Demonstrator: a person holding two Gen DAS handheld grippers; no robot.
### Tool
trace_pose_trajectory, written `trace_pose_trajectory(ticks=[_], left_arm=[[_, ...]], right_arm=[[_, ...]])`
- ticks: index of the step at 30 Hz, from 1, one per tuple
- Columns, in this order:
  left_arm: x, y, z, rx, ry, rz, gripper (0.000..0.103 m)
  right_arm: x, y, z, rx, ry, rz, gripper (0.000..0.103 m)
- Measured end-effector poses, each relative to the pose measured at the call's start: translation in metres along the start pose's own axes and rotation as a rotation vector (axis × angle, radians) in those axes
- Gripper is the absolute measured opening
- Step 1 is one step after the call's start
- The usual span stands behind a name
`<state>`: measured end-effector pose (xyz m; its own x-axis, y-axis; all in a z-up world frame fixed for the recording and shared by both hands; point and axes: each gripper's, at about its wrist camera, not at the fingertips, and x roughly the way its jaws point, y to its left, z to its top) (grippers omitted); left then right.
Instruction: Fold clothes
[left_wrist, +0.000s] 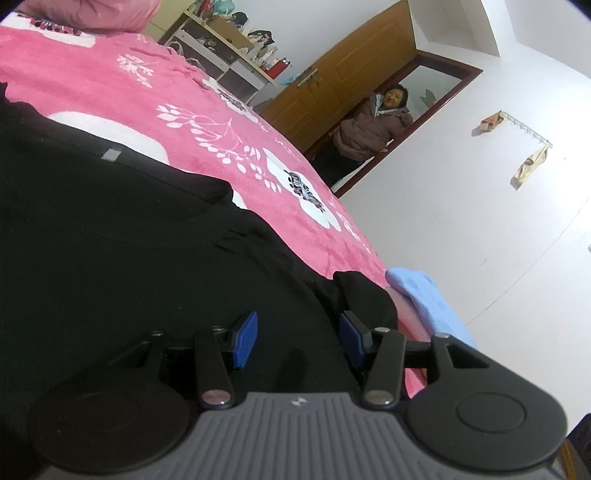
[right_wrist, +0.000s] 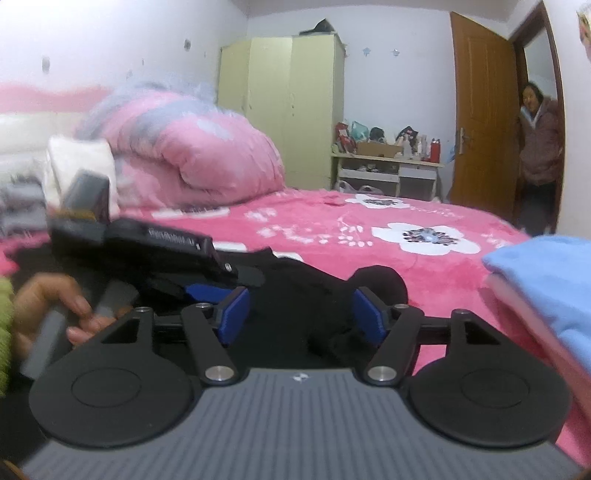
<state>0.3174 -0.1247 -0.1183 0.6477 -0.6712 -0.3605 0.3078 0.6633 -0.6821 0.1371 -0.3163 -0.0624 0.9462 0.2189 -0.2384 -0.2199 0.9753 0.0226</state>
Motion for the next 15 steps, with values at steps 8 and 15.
trace_pose_trajectory(ticks=[8,15], left_arm=[[0.000,0.002,0.000,-0.004,-0.003,-0.013,0.053],[-0.001,0.006,0.000,-0.028,-0.010,-0.041,0.053]], right_arm=[[0.004,-0.057,-0.010,0.334,0.028,0.070,0.064],[0.013,-0.066,-0.016,0.410,0.057,0.085,0.064]])
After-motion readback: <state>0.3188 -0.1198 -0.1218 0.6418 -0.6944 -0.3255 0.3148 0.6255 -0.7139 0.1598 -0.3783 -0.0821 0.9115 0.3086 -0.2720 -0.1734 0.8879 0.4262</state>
